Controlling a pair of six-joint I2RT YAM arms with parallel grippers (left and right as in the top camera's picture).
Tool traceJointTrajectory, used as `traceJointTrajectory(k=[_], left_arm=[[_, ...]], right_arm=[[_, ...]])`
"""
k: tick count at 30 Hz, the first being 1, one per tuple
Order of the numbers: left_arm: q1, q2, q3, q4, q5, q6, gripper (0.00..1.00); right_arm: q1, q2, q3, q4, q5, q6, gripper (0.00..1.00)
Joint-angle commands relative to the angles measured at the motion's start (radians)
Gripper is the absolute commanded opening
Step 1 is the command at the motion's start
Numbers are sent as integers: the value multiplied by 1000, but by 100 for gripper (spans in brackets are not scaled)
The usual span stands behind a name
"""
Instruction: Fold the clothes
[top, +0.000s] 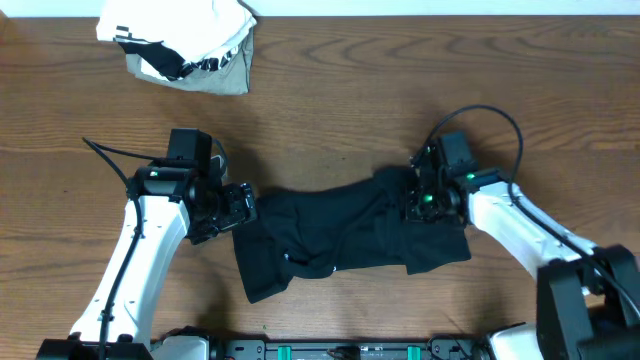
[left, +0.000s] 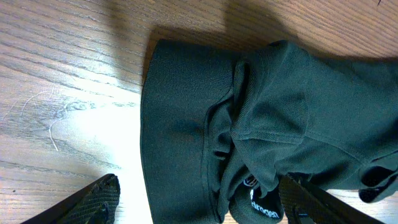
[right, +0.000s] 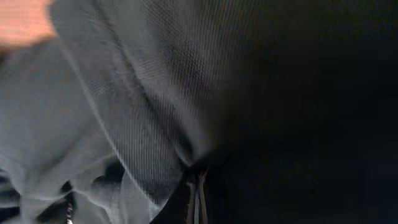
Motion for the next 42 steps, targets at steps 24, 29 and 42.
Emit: traceJointTrajectory(k=[24,29,42], left_arm=[[4,-5,-57,19,-12,5,84],[4,-5,-74,24,-13,-4,84],[4,-5,-278,225,57,-130,84]], right_arm=[[-23,-274,101,-276,171,37,42],[-117,-262,98,-354,264,2,77],[-201,-209,83,-361,281,-43,99]])
